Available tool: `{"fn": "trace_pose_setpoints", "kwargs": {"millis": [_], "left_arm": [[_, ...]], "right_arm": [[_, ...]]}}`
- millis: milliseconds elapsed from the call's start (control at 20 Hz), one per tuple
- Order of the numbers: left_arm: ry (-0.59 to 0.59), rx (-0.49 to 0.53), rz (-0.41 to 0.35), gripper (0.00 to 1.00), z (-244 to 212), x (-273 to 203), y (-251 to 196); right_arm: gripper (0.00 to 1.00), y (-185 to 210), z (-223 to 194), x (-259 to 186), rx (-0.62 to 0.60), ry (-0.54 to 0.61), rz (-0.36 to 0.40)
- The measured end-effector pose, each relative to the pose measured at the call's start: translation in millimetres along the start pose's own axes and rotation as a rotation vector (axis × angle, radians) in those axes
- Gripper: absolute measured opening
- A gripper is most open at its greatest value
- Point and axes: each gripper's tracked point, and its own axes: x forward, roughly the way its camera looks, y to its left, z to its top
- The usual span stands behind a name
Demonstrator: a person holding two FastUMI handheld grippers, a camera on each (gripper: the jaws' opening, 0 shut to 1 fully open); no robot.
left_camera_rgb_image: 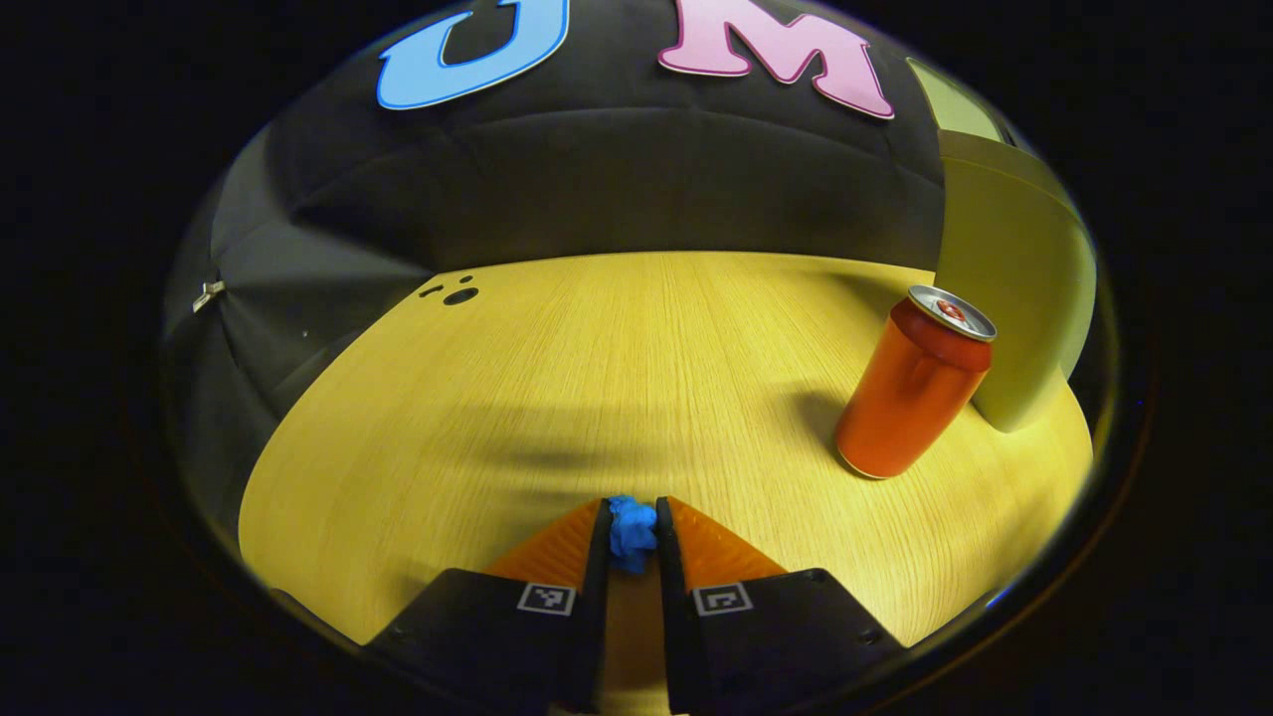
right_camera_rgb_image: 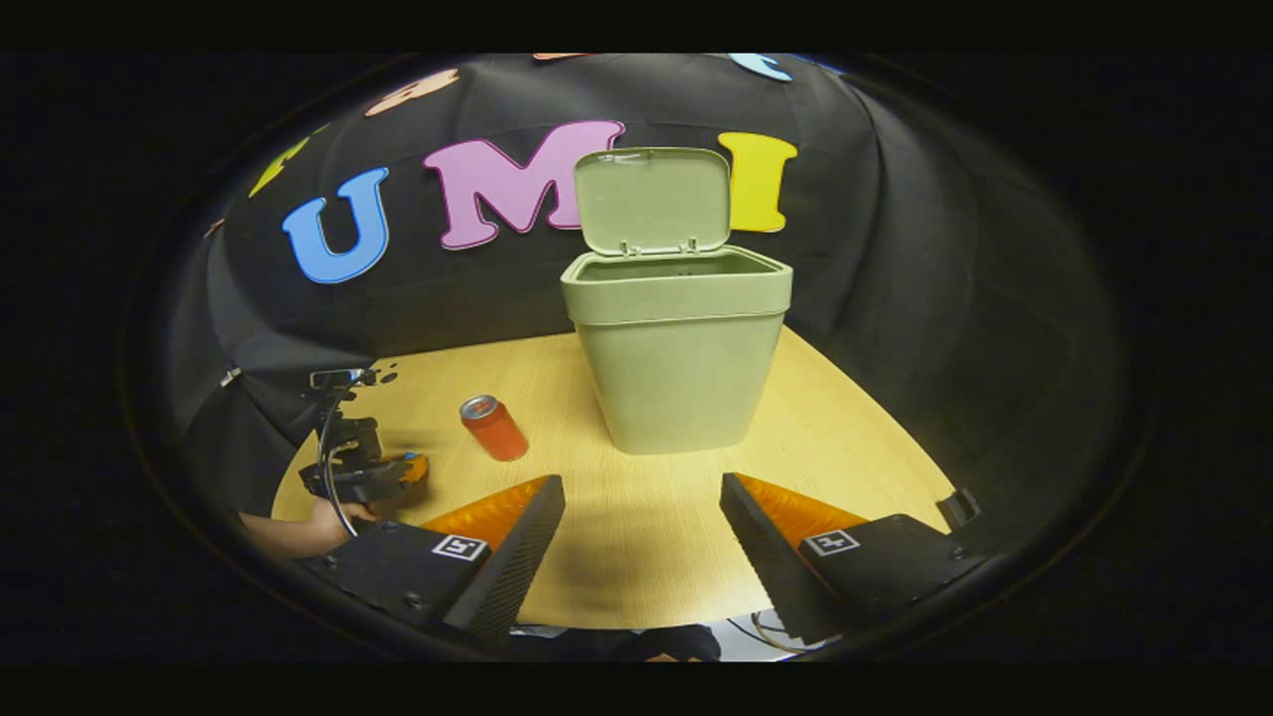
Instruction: Press the lid of the desktop garbage bin to open it, pick up the crumpled paper on the desktop and throw it into the bin, then pick up the pop can on the desktop and drop it into the bin, and finally close the garbage bin lid.
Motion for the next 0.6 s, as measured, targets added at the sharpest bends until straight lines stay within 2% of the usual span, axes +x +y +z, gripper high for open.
{"fn": "trace_pose_setpoints", "kwargs": {"millis": [100,200,450,600], "left_arm": [[0.004,0.002,-0.004,0.29,0.3,-5.4,-1.1],[-0.017,-0.010,-0.009,0.24,9.5,-14.0,-1.8],[-0.084,-0.028,-0.042,0.29,47.2,-47.1,-8.1],[-0.134,-0.027,-0.060,0.27,78.9,-75.1,-15.7]], "right_arm": [[0.99,-3.4,-1.0,0.7,0.002,0.000,-0.001],[0.99,-6.3,-1.2,1.7,0.003,0.001,-0.003],[0.99,-12.2,-3.6,8.4,0.008,0.004,0.014],[0.99,-15.0,-1.8,14.5,0.017,0.006,0.039]]}}
